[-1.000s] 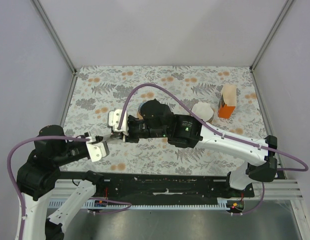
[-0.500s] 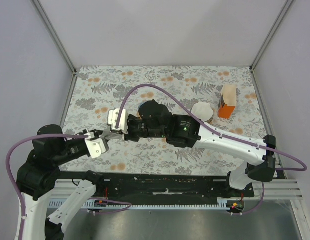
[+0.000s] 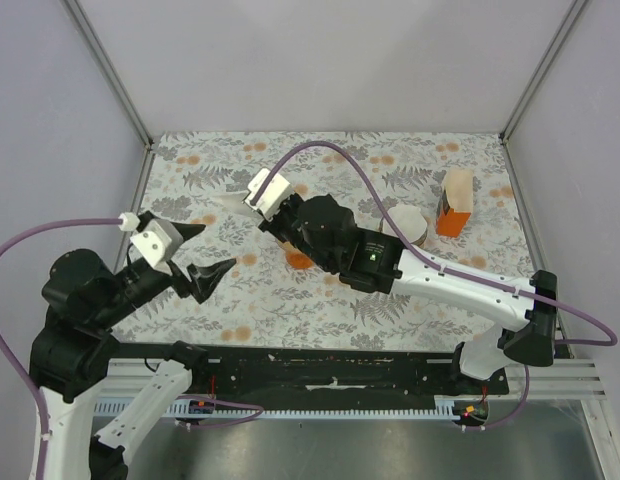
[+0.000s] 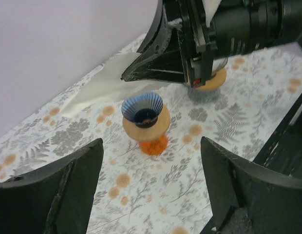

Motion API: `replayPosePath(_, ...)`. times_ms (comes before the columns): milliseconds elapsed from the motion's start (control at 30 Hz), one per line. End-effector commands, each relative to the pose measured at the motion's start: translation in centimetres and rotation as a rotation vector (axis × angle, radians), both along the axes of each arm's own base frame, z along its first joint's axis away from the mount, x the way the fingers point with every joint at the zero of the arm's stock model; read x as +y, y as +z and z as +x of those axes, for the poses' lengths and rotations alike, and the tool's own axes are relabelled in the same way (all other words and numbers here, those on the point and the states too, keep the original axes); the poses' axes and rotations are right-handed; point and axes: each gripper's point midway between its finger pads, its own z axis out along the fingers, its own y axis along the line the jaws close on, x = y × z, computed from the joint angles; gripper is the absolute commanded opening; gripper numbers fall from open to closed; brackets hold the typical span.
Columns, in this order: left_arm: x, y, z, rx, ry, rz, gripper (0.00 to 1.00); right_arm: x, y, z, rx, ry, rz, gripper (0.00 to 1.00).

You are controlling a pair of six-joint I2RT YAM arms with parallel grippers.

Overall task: Place the coffee filter in the dripper
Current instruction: Place the coffee filter in the coffee dripper.

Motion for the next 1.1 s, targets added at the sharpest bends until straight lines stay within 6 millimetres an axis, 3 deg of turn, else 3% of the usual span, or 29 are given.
replayPosePath(0, -0.7, 4.2, 0.8, 0.136, 0.079, -0.326, 0.83, -1.8, 4.9, 2.2, -0.094, -0.182, 0.194, 0.0)
replayPosePath(67, -1.1, 4.3, 1.3, 0.196, 0.091, -0.404, 0.74, -1.6, 5.3, 2.3, -0.095, -0.187, 0.223, 0.0)
replayPosePath(133, -1.4, 4.2, 2.1, 0.259, 0.112, -0.475, 0.72, -1.4, 5.5, 2.4, -0.093, -0.188, 0.241, 0.0)
replayPosePath(367, -1.9, 5.6, 3.8, 0.377, 0.148, -0.678, 0.79, -0.3, 4.9, 2.2, -0.087, -0.179, 0.239, 0.0)
replayPosePath(567, -0.5, 2.8, 6.6, 0.466, 0.322, -0.7, 0.71, 0.2, 4.6, 1.2, -0.082, -0.136, 0.246, 0.0)
replayPosePath(867, -0.1, 0.8, 7.9, 0.526, 0.372, -0.74, 0.61, 1.3, 4.2, -1.3, -0.1, -0.035, 0.243, 0.0)
replayPosePath(1067, 0.5, -0.9, 8.4, 0.546, 0.42, -0.723, 0.42, 0.7, 4.4, -1.8, -0.114, -0.025, 0.258, 0.0)
